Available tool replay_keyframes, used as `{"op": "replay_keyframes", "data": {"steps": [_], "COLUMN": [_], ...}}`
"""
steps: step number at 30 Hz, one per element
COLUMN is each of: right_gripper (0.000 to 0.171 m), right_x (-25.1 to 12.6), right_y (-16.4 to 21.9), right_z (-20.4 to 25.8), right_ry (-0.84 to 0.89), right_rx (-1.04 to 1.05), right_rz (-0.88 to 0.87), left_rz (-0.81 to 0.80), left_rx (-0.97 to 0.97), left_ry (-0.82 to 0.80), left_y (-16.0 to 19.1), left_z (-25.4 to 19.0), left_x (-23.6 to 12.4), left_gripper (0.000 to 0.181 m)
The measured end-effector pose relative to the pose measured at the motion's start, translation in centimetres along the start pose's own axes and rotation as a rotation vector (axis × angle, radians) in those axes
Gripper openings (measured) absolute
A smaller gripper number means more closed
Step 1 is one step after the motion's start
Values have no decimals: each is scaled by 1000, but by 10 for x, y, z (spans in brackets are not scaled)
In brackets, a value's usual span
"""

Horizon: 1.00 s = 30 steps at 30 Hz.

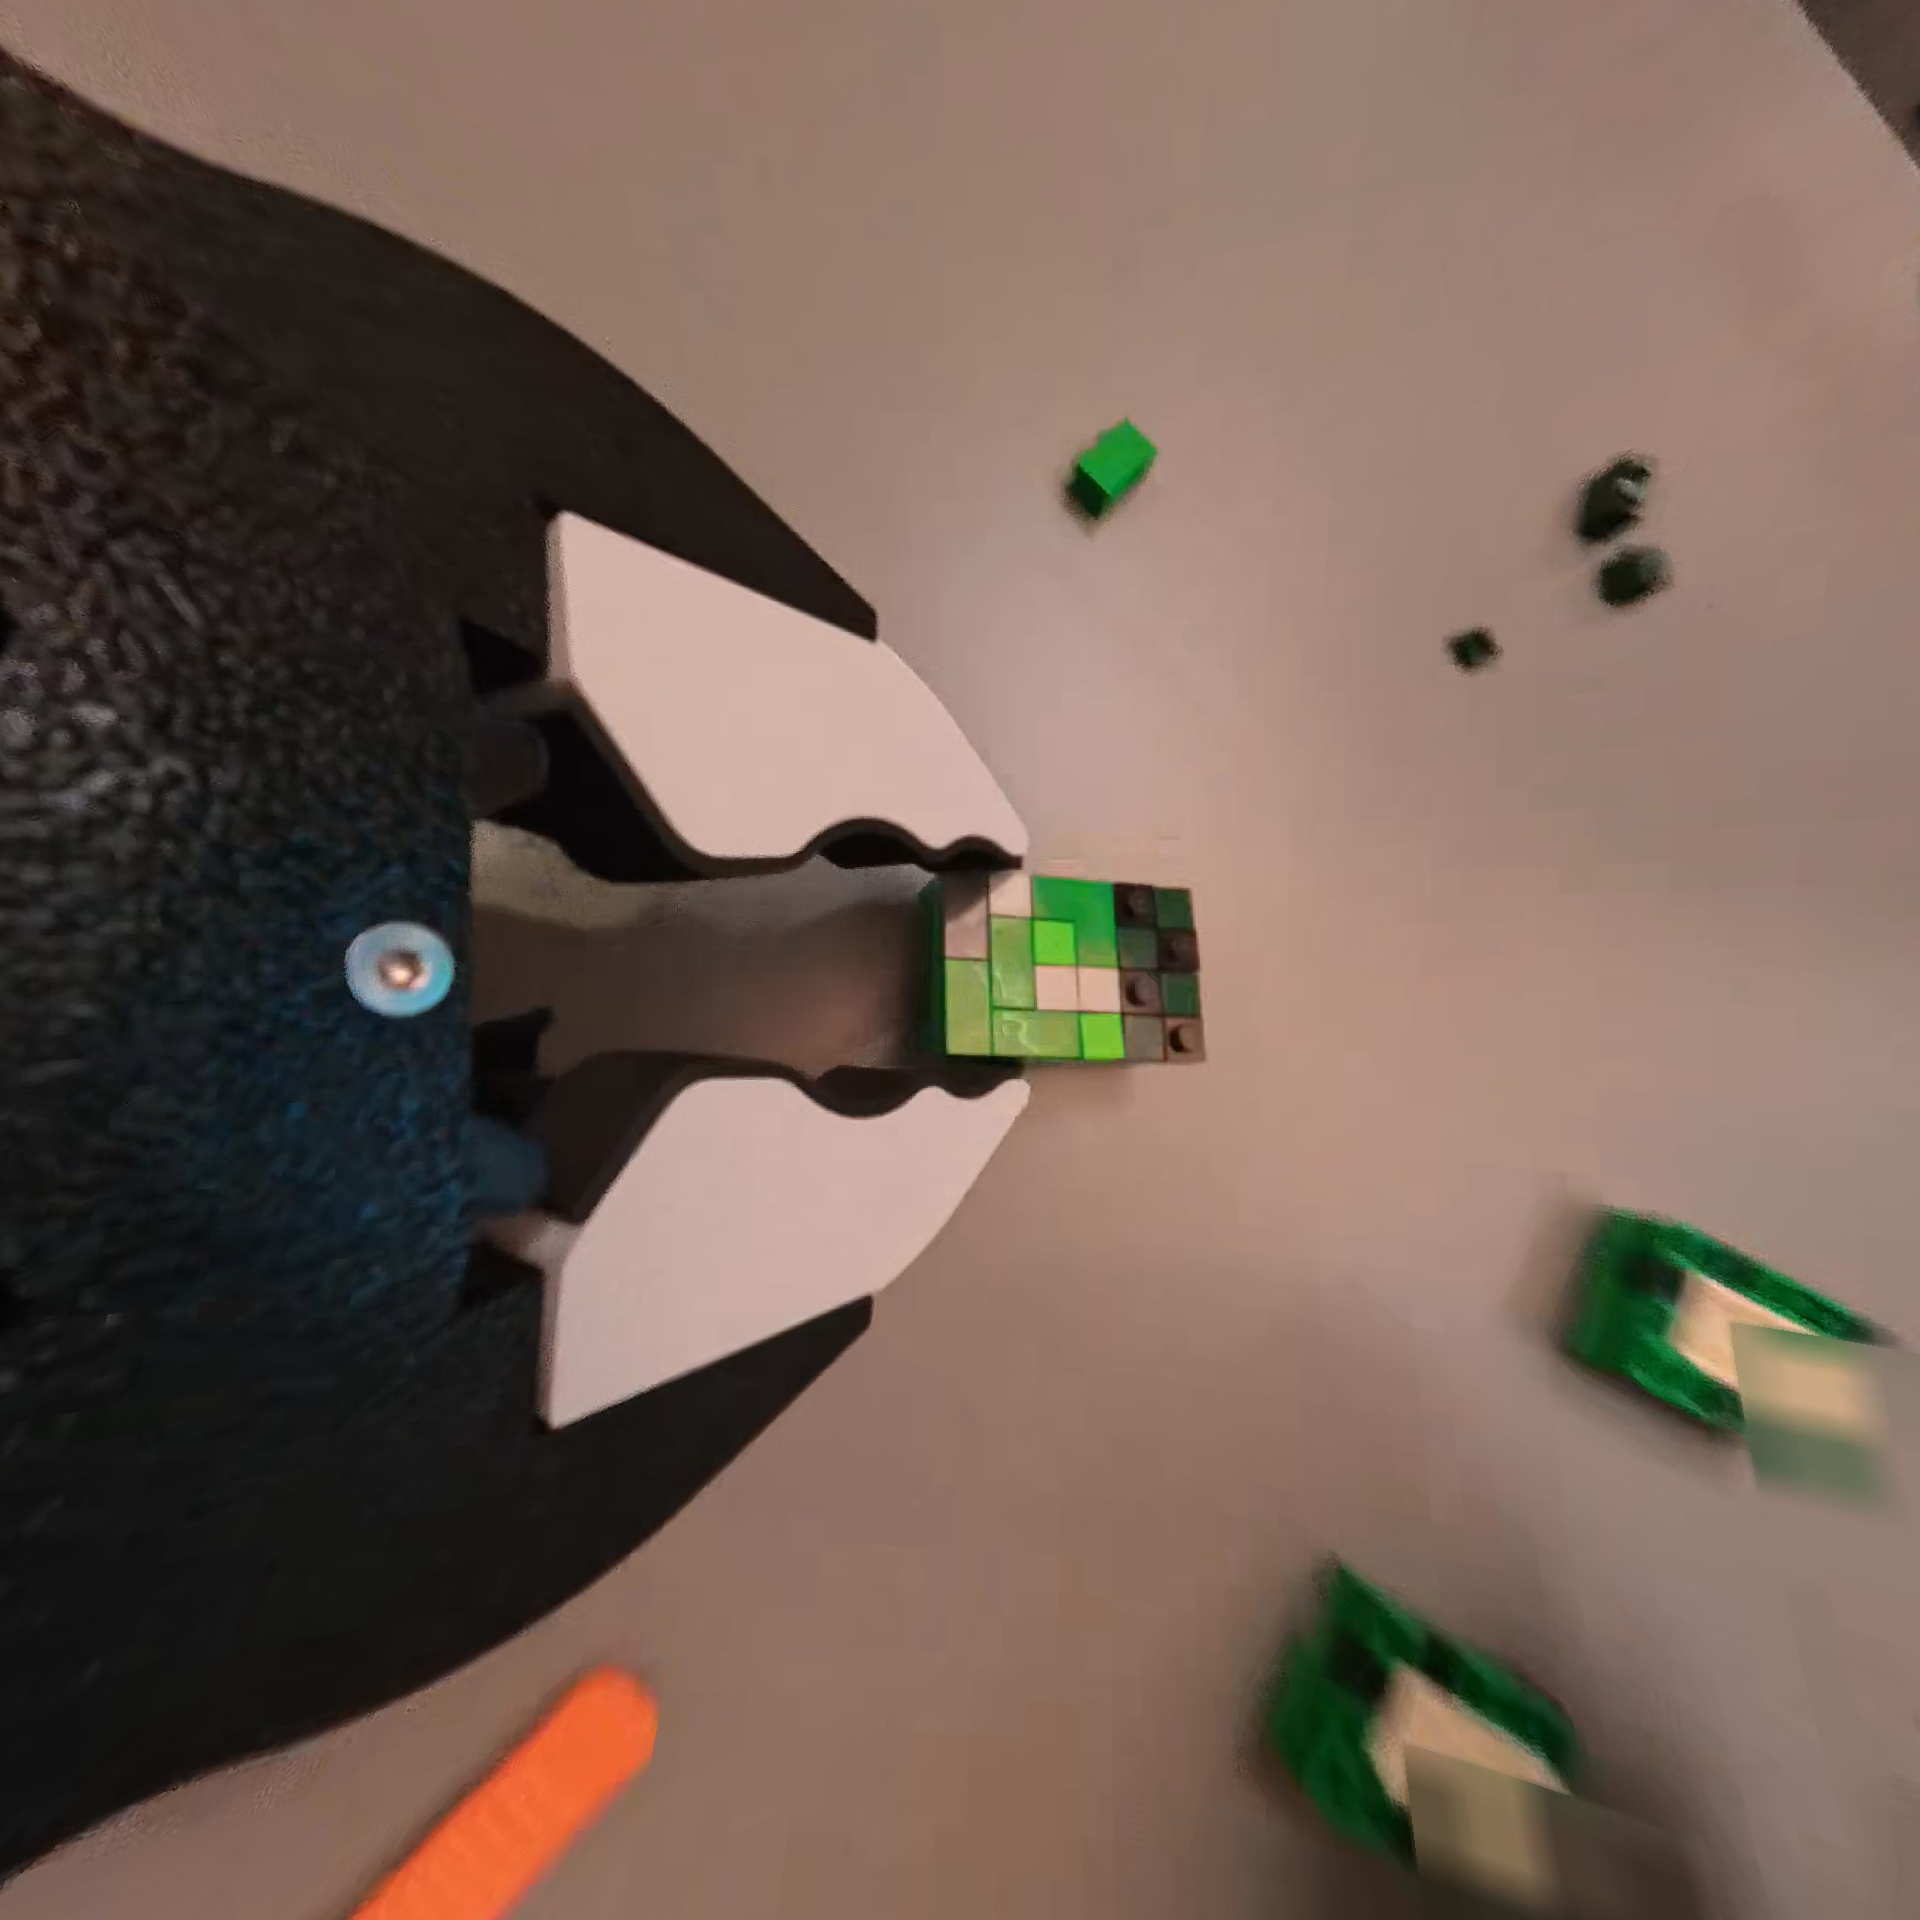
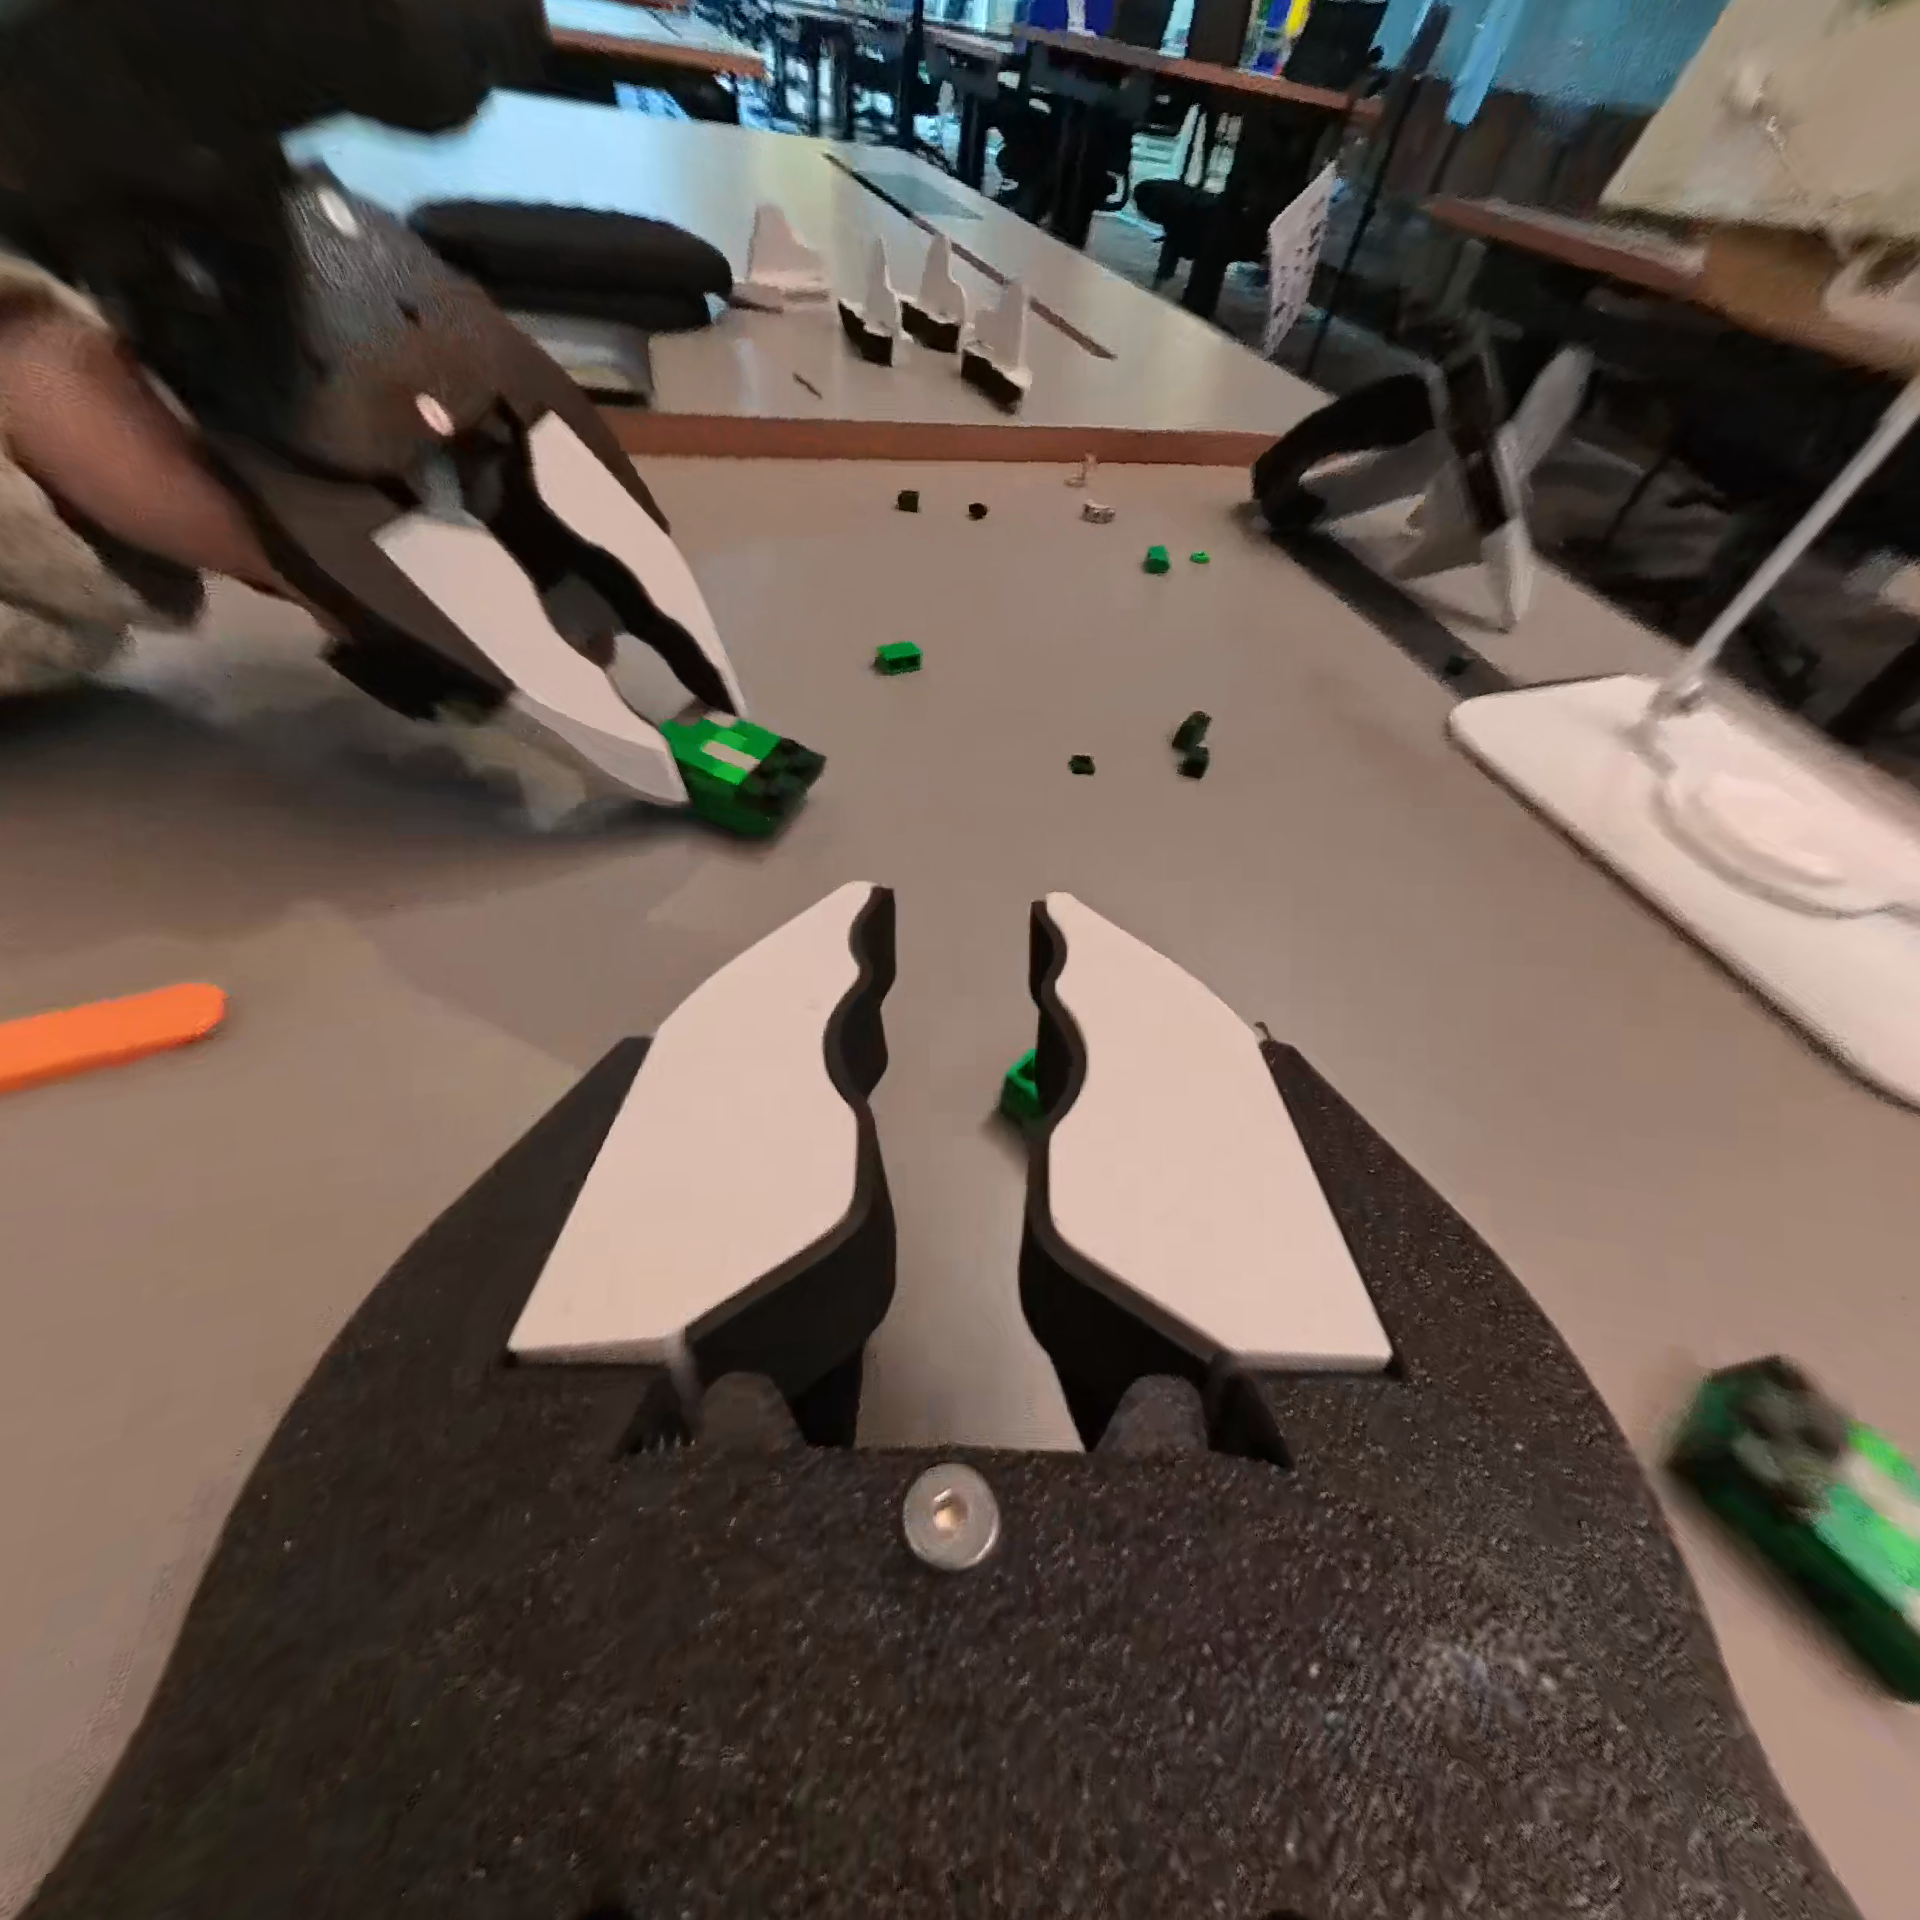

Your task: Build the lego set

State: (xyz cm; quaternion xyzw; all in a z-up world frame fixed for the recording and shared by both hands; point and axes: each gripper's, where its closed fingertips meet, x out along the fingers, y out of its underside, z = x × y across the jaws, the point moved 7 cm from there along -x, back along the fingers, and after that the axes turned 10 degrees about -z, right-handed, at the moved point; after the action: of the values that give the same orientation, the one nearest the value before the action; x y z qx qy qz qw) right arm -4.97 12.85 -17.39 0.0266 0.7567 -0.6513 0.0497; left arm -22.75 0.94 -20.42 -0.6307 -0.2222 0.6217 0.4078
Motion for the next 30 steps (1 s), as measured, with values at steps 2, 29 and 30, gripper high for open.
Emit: {"op": "replay_keyframes", "data": {"steps": [2, 29, 30], "right_gripper": [23, 18, 18], "right_x": [2, 8, 6], "right_y": [-3, -32, -31], "right_z": [6, 46, 44], "right_ry": [21, -424, -449], "right_rx": [-135, 286, 318], "right_rz": [-17, -153, -163], "left_rz": [-171, -382, -351], "left_rx": [-173, 1027, 1116], "left_ry": [161, -151, -167], "left_y": [-16, -40, -37], "left_z": [-9, -83, -88], "left_x": [-11, -41, -38], "left_gripper": [37, 77, 74]}}
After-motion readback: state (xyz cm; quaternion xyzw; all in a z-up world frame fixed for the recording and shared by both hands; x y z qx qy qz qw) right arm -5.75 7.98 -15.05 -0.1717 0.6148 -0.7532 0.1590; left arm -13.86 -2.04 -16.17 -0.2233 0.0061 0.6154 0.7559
